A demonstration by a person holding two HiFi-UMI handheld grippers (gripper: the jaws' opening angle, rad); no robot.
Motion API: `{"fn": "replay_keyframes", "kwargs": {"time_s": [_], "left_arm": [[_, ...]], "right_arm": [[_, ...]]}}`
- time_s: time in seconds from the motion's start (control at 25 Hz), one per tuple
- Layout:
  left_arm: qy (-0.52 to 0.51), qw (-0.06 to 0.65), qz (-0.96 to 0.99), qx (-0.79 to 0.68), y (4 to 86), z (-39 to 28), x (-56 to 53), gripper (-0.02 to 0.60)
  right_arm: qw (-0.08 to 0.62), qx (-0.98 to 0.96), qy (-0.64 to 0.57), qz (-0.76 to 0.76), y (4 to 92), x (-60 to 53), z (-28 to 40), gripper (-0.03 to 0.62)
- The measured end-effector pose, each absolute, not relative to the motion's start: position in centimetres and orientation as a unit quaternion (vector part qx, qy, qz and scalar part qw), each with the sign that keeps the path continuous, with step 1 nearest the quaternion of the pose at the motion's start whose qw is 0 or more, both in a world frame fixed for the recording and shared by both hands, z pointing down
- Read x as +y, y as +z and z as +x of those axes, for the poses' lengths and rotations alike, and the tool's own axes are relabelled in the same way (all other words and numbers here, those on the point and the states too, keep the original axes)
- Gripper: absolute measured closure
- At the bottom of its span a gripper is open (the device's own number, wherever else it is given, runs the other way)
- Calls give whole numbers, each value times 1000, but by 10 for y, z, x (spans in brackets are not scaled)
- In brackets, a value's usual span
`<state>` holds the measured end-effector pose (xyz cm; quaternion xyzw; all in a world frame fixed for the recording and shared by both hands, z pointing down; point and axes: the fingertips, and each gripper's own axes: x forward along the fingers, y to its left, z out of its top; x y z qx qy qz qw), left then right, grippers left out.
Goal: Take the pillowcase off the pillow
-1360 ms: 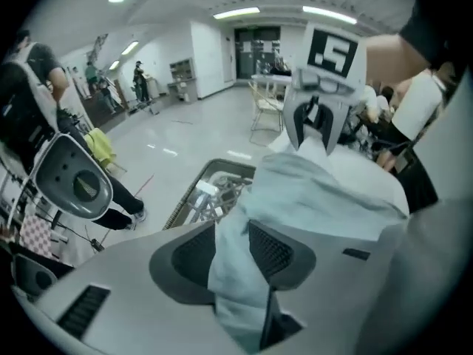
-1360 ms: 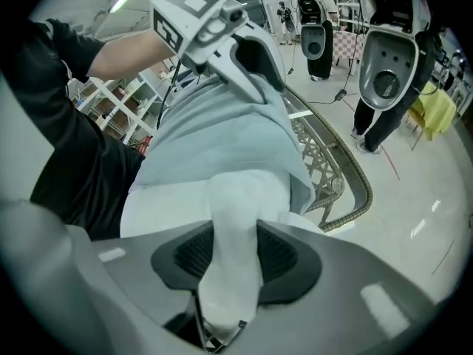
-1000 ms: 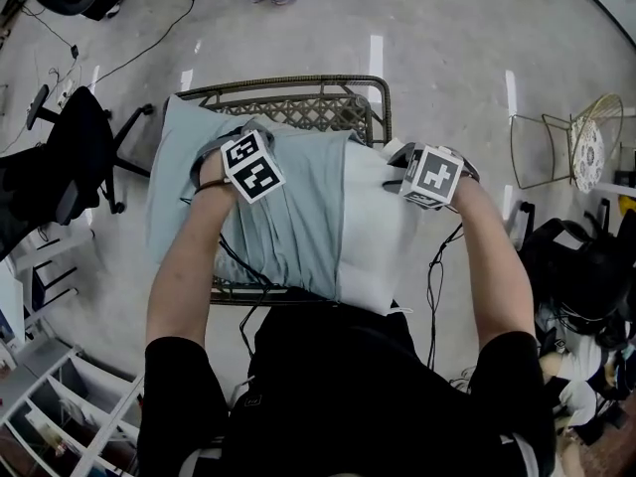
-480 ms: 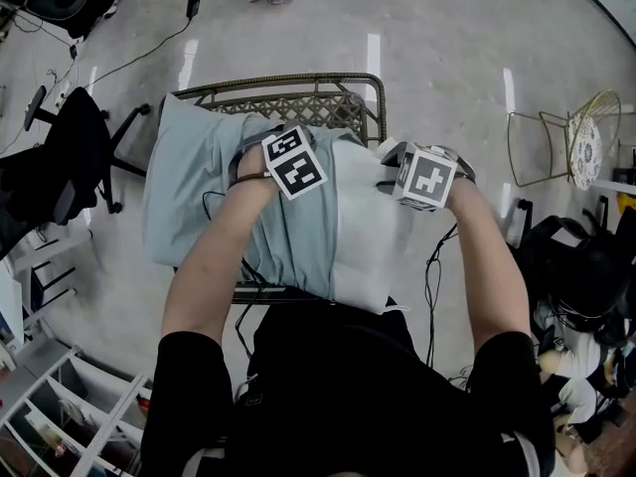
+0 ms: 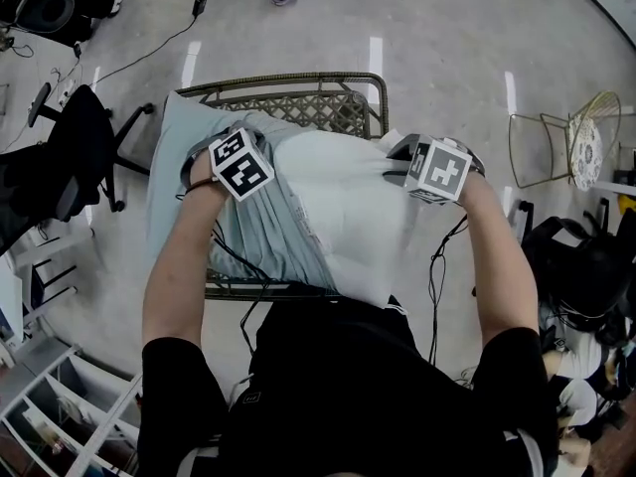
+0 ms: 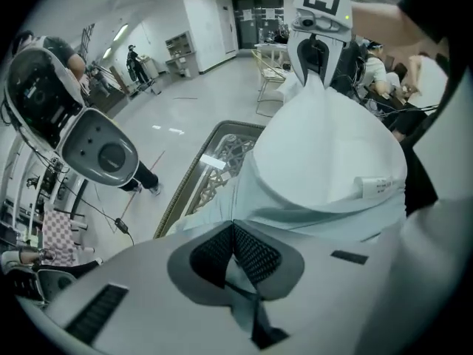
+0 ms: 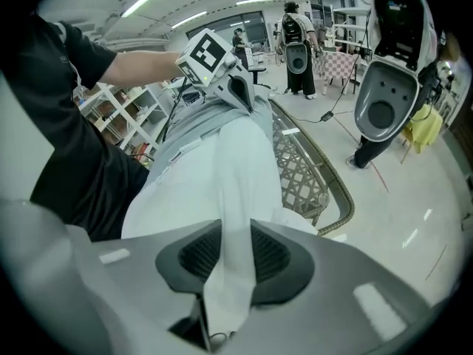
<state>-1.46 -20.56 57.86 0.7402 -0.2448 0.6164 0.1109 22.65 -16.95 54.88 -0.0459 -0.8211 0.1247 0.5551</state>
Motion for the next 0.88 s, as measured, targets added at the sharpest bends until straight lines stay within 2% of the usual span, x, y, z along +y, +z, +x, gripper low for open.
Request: {"fn": "replay_keyframes", "kwargs": {"time_s": [0.2, 0.32, 0.48, 0.88], "left_arm": [[588, 115, 743, -299, 569, -16, -216, 572], [572, 111, 746, -321, 567, -9, -213, 566], [557, 104, 762, -314, 562, -1, -187, 520], [503, 109, 811, -279, 547, 35, -84, 492]], "right_arm": [[571, -816, 86, 4, 559, -198, 220, 464], [600, -797, 58, 39, 569, -205, 213, 409], [602, -790, 41, 109, 569, -197, 218, 362], [579, -805, 50, 115, 553, -65, 205, 349]]}}
